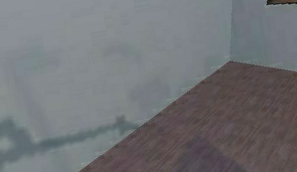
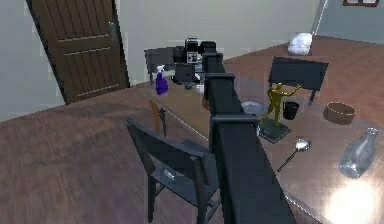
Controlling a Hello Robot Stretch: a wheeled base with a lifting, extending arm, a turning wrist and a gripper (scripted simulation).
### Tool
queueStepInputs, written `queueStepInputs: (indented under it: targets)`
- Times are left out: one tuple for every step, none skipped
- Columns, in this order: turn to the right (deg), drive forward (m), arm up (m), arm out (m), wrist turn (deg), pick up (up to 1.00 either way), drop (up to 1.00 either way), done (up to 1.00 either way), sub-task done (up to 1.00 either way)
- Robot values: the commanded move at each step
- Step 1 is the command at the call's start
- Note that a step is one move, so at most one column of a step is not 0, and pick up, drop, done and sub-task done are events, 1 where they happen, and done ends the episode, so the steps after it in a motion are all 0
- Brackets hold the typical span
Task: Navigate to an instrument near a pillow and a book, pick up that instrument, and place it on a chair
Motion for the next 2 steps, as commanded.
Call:
queueStepInputs:
  targets:
    - [0.0,0.00,0.00,-0.10,0.0,0.00,0.00,0.00,0.00]
    - [0.0,0.00,0.00,0.00,0.0,0.00,0.00,1.00,0.00]
